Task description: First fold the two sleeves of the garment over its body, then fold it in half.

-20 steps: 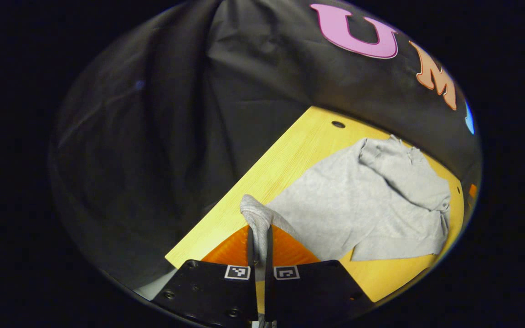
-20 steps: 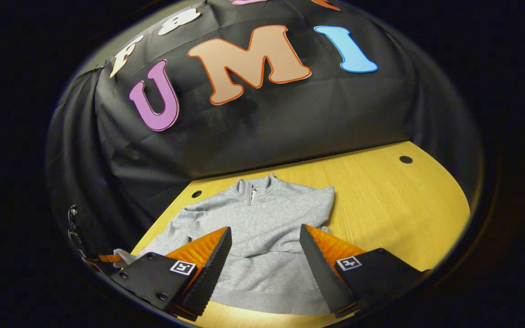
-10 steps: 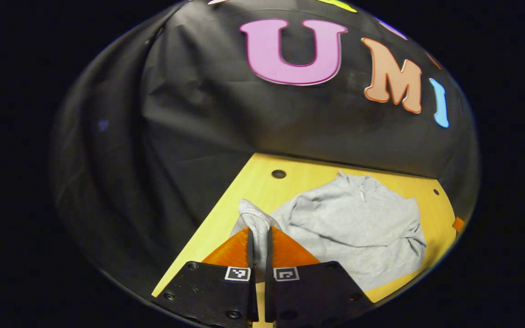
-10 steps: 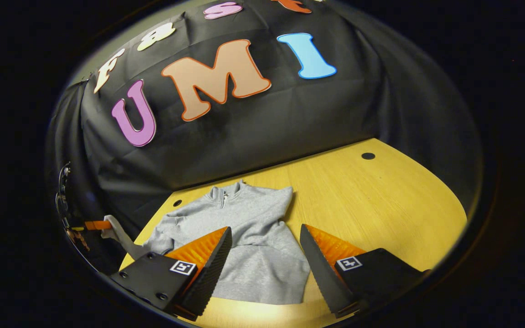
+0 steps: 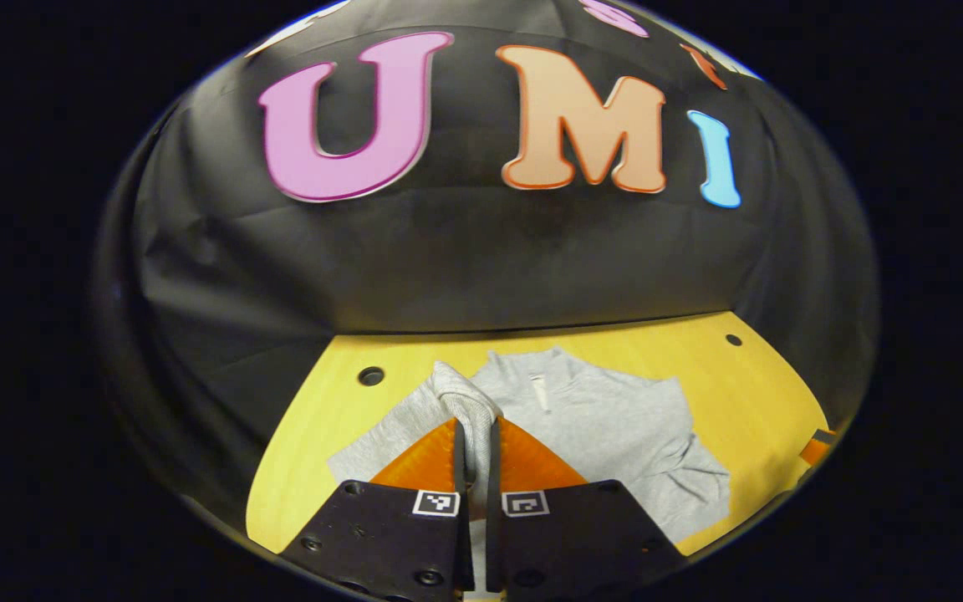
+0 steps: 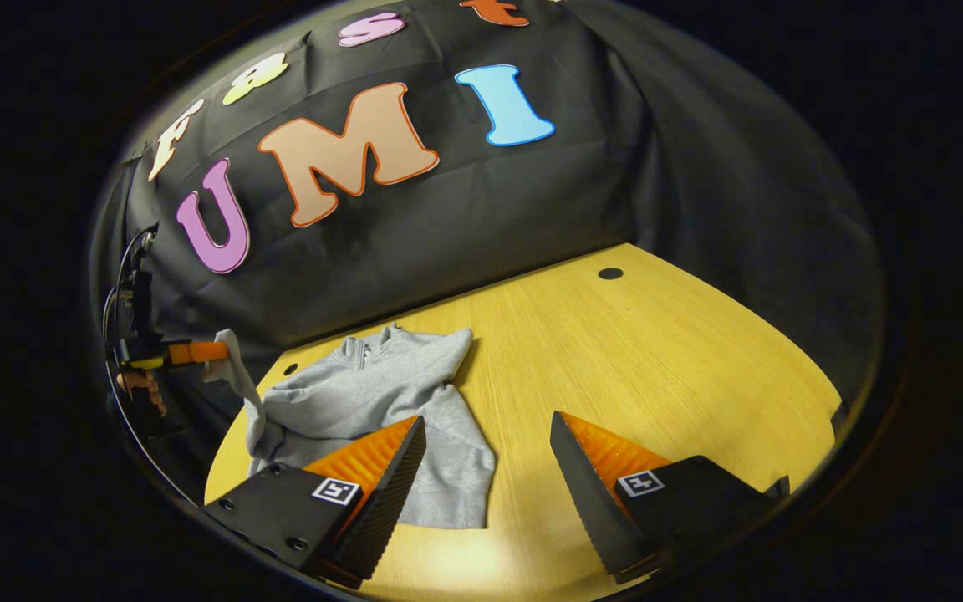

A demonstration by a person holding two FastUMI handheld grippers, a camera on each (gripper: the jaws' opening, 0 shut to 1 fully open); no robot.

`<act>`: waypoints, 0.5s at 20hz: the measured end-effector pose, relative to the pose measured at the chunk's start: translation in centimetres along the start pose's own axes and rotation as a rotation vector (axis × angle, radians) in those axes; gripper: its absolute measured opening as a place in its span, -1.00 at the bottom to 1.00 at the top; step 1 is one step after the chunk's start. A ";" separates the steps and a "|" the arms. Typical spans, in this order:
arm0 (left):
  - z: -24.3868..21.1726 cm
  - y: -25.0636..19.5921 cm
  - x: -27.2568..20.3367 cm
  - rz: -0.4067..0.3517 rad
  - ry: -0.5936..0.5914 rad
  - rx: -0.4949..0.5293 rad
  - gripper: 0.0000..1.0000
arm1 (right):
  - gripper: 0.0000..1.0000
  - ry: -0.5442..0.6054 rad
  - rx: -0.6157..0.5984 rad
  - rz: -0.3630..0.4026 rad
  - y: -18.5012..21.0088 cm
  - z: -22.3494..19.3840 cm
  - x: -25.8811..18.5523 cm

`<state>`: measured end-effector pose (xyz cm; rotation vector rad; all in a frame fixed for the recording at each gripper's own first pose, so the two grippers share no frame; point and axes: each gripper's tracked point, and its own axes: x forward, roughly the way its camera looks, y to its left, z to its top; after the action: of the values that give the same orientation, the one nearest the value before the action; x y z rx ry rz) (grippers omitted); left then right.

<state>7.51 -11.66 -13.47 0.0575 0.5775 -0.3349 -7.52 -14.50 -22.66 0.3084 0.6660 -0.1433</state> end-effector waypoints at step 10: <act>0.9 -15.8 5.3 -0.204 0.012 0.119 -0.91 | 0.92 0.022 0.018 -0.051 -4.8 -1.4 -1.9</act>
<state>6.99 -28.23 -14.96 0.1157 0.5767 -0.5674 -10.89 -18.51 -23.61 0.3107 0.6951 -0.1950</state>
